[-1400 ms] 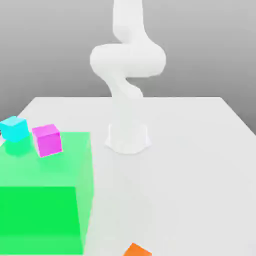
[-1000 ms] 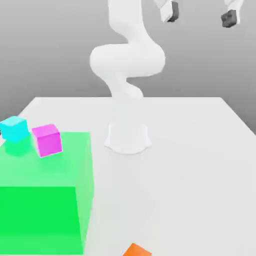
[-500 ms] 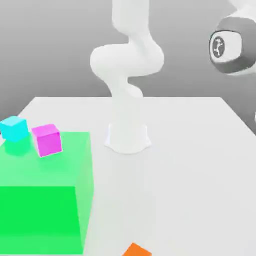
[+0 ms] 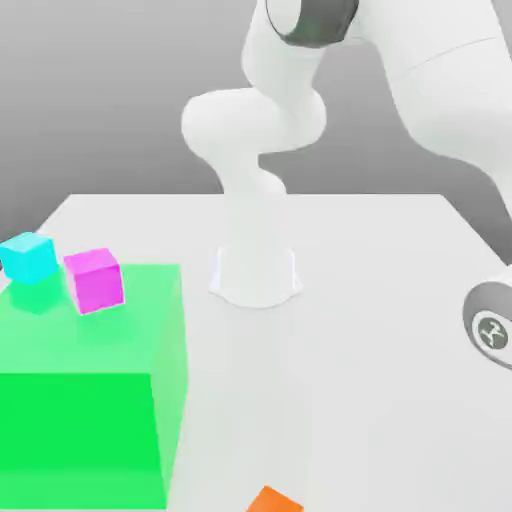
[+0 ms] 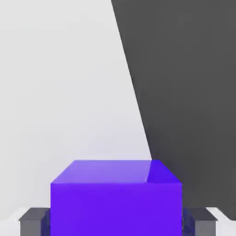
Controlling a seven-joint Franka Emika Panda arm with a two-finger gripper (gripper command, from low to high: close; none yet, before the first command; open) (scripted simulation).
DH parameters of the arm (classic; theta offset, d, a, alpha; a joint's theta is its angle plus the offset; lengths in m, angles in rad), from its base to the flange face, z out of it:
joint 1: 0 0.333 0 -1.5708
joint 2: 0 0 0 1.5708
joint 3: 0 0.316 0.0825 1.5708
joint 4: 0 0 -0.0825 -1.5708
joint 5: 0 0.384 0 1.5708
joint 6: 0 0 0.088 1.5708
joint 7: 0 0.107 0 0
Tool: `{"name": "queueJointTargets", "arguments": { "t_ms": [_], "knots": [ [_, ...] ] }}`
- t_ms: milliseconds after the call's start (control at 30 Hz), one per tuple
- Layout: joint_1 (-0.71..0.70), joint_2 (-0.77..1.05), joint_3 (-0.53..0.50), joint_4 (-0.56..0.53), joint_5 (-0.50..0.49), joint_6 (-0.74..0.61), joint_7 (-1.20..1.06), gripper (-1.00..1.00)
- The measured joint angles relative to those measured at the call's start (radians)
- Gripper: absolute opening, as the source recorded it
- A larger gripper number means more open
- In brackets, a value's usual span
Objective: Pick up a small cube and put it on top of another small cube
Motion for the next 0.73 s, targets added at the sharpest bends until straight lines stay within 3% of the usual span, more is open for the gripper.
{"name": "queueJointTargets", "arguments": {
  "t_ms": [233,500,633,667,733],
  "knots": [
    [-0.020,-0.123,0.009,-0.038,0.028,-0.085,-0.010,-1.00],
    [-0.197,-0.346,-0.147,-0.268,0.145,-0.072,0.107,-1.00],
    [-0.275,-0.315,-0.211,-0.339,0.210,0.029,0.139,-1.00],
    [-0.282,-0.291,-0.212,-0.342,0.218,0.056,0.138,1.00],
    [-0.282,-0.291,-0.212,-0.342,0.218,0.056,0.138,1.00]
  ]
}}
